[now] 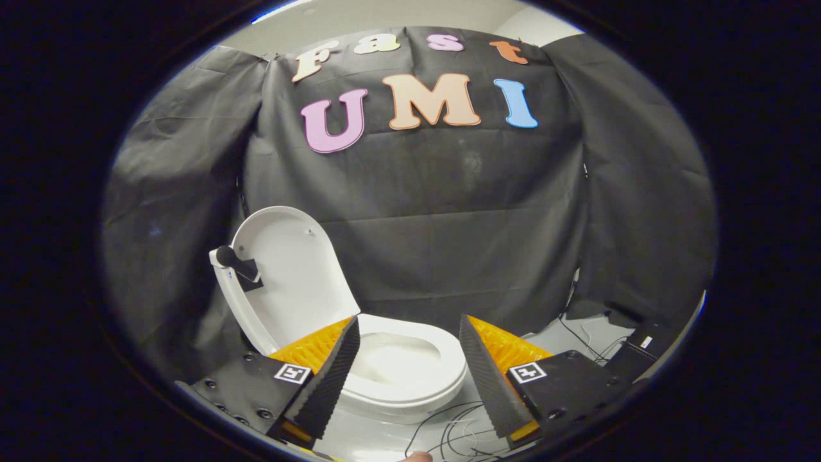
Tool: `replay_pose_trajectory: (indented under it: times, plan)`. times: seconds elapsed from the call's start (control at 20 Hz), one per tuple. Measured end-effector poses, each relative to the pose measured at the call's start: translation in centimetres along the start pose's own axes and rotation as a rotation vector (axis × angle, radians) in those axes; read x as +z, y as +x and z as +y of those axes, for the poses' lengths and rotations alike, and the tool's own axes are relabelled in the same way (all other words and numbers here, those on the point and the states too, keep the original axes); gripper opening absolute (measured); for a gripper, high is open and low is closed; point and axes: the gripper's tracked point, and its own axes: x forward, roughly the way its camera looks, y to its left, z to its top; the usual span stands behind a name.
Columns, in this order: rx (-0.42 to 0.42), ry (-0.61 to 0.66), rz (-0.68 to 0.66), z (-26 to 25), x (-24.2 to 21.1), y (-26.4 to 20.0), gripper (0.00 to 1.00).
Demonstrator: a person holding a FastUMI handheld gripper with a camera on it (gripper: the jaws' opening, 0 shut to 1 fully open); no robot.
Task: Open the toilet lid.
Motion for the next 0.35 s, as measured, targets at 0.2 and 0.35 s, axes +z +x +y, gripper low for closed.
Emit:
replay_pose_trajectory:
  times: [0.2,0.35]
  plan:
    - [-0.001,-0.003,-0.001,-0.1,0.2,0.2,0.96]
    - [-0.005,-0.005,-0.027,-0.2,1.1,0.3,0.96]
